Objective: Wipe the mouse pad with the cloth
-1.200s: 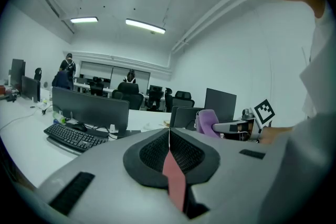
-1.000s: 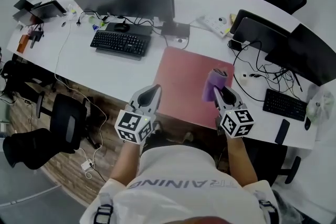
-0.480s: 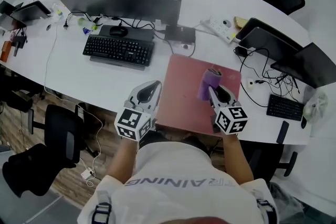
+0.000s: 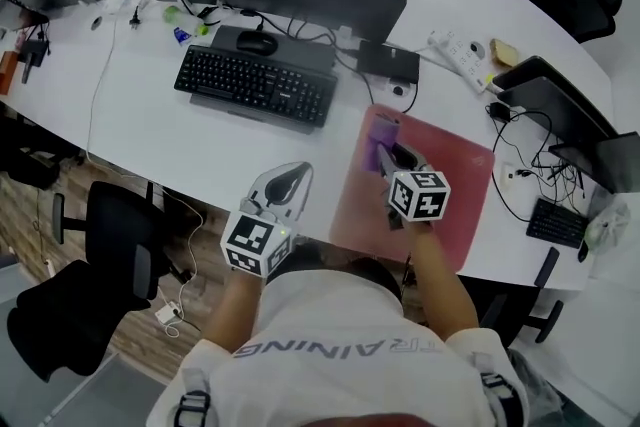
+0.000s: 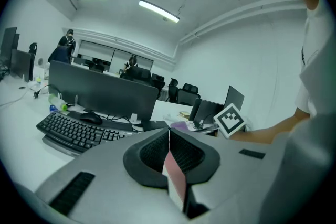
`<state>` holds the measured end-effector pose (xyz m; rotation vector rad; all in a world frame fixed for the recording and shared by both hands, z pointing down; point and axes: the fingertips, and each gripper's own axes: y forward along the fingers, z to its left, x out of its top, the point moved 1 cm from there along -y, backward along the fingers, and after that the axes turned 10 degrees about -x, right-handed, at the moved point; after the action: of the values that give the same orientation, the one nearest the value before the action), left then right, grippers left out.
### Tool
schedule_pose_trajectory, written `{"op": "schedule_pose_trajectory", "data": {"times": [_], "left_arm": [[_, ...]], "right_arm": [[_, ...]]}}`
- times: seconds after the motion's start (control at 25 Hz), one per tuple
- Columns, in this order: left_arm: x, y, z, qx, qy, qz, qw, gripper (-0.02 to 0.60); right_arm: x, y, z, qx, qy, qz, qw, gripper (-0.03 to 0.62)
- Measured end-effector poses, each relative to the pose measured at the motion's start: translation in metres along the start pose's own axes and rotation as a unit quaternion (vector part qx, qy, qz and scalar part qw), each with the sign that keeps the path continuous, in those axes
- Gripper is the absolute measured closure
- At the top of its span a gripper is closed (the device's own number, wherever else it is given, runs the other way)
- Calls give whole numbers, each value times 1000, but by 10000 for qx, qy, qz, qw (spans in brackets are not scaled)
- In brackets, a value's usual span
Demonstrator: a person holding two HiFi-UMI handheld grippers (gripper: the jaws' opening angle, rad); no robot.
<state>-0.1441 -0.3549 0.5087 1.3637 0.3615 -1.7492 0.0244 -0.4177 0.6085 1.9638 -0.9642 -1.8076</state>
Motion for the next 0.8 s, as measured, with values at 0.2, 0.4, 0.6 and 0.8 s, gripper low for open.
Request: {"op": "schedule_pose_trajectory", "data": {"times": [0.2, 0.4, 0.6, 0.8], "left_arm": [[-16, -2, 14, -50, -184, 118, 9997, 549], [-21, 3, 17, -128, -251, 183, 9994, 549], [-25, 12, 9, -175, -285, 260, 9991, 549], [-25, 25, -8, -184, -265, 301, 9990, 549]], "right_arm": [[-24, 63, 2, -210, 16, 527, 9984, 493], [-43, 96, -7, -406, -72, 870, 9954, 493], [-55, 104, -25, -470, 1, 1090, 9929, 491], [-62, 100, -47, -435, 214, 1177, 9919, 491]]}}
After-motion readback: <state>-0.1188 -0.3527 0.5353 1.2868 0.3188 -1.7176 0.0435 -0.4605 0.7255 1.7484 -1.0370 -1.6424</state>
